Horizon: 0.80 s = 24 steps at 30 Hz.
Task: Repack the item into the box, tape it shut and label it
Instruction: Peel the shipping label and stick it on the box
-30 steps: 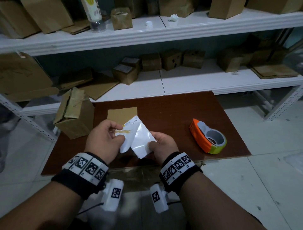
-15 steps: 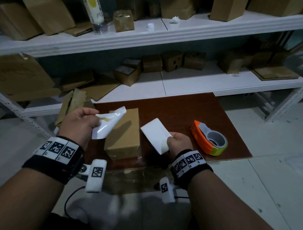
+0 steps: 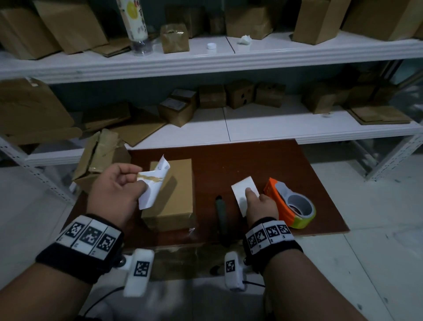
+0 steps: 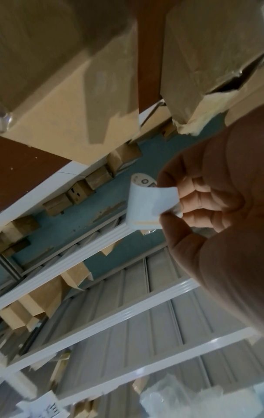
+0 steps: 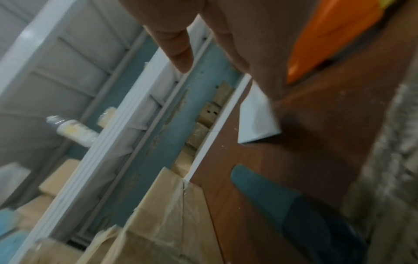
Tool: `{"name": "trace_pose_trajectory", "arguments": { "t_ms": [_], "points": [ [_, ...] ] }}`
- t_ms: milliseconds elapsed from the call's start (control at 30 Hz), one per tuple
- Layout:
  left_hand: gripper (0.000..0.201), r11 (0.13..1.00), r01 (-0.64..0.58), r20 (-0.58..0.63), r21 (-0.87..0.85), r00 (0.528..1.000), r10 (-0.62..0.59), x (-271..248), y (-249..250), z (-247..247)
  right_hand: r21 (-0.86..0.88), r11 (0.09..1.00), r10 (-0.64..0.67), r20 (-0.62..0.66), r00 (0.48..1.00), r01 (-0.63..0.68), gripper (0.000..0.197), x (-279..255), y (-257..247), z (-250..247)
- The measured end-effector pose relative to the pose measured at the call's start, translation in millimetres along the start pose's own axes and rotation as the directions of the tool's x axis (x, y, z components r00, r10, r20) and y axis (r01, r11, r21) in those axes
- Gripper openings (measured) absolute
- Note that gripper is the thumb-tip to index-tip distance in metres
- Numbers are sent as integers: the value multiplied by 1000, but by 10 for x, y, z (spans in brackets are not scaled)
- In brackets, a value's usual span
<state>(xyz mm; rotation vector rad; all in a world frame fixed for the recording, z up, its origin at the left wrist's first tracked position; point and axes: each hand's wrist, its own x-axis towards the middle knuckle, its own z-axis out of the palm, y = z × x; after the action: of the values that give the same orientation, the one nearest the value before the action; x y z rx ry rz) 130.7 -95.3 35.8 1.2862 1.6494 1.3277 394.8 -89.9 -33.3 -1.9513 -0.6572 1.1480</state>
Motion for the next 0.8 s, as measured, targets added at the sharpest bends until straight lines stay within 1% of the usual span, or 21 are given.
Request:
{"name": "trace_pose_trajectory", "arguments": {
  "t_ms": [67,100,133,200,233,267,300,333,367,400,433,467,500,533,600,700,733,800],
  "points": [
    [31,999,-41,1,13,999,41,-32,25,35,-36,998,-55,-15,998,54,53,-43,-5,12],
    [34,998,-59,1,18,998,59,-57,36,56,-65,994,-95,-36,995,93,57,-71,1,37],
    [37,997,-74,1,22,997,74,-84,45,75,-84,988,-134,-62,989,128,56,-131,-16,47],
    [42,992,-116,10,40,993,116,-162,62,116,-55,973,-227,-81,970,223,43,-208,-12,74],
    [44,986,-155,22,63,988,154,-210,69,139,-20,963,-270,-36,962,270,33,-259,-15,91],
    [45,973,-205,37,106,979,202,-258,60,161,57,957,-289,63,955,286,26,-327,-25,122],
    [45,950,-263,60,166,965,257,-304,49,183,156,956,-278,198,940,250,26,-399,-28,172],
    [46,917,-319,90,238,948,306,-349,38,205,274,948,-250,333,909,160,29,-480,-38,230],
    [48,878,-367,127,307,930,344,-396,26,218,356,933,-212,445,870,45,32,-571,-51,286],
    [54,839,-412,171,356,911,375,-435,18,237,389,920,-183,518,835,-39,36,-636,-62,333],
    [60,803,-454,220,385,891,398,-468,8,248,391,917,-173,566,806,-78,39,-681,-63,379],
    [66,774,-489,265,401,871,413,-491,-7,253,392,915,-179,595,783,-89,41,-700,-50,418],
    [69,755,-513,298,409,857,420,-513,-21,253,393,915,-186,607,773,-88,42,-703,-38,446],
    [71,746,-521,320,415,851,417,-525,-40,245,399,913,-193,608,770,-86,41,-700,-26,470],
    [71,746,-513,350,424,853,388,-530,-71,218,421,902,-200,601,774,-94,37,-699,-14,479],
    [65,767,-475,397,432,863,311,-538,-75,170,433,897,-213,605,767,-92,26,-656,-10,460],
    [60,771,-475,411,423,859,304,-546,-73,156,426,901,-219,607,764,-80,22,-636,-11,445],
    [46,764,-494,413,416,851,325,-546,-69,122,395,918,-224,588,777,-34,21,-616,-13,428]
  ]
}}
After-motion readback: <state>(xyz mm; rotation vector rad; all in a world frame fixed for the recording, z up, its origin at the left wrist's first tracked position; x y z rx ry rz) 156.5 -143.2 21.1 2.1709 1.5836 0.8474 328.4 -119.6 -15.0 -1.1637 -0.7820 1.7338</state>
